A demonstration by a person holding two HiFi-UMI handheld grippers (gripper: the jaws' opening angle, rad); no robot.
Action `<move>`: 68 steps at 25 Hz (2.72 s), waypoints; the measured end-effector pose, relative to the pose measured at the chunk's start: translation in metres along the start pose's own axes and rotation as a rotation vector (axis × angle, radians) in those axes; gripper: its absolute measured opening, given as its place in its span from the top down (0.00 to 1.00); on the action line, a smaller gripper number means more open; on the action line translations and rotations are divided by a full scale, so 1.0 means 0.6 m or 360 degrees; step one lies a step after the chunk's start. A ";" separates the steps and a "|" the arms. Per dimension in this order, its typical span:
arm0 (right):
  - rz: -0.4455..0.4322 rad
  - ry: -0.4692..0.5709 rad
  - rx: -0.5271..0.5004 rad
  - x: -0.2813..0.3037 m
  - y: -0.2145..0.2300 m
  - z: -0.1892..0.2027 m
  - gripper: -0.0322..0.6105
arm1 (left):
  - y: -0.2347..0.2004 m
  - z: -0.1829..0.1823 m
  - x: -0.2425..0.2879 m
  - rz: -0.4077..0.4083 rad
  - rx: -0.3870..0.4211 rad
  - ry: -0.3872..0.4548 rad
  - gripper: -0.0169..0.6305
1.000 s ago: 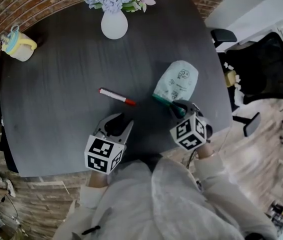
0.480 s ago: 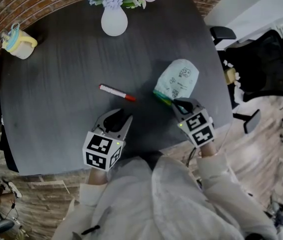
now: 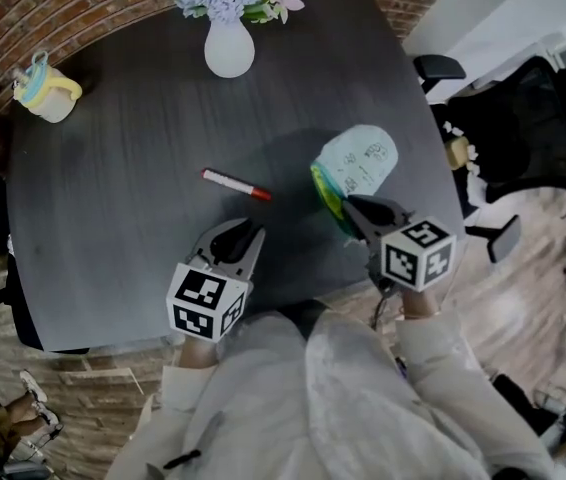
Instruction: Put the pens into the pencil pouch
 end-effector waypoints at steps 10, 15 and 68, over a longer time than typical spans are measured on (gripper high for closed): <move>-0.0120 0.0256 0.0455 -0.029 -0.023 -0.060 0.92 | -0.010 -0.015 -0.011 -0.0034 0.0108 -0.0012 0.86; -0.0204 0.0302 0.0613 -0.032 -0.028 -0.075 0.92 | -0.013 -0.022 -0.013 -0.0045 0.0193 -0.0037 0.86; -0.0552 0.0630 0.1322 -0.049 -0.025 -0.072 0.92 | 0.001 -0.072 0.047 0.0236 0.0423 -0.0155 0.88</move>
Point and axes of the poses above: the fingertips, and each gripper's own axes: x forward along the fingers, y to its right, z out of its underside, the point moved 5 cm from there along -x, backward along the fingers, and after that the axes turned 9 degrees about y, right-handed, at the moved point
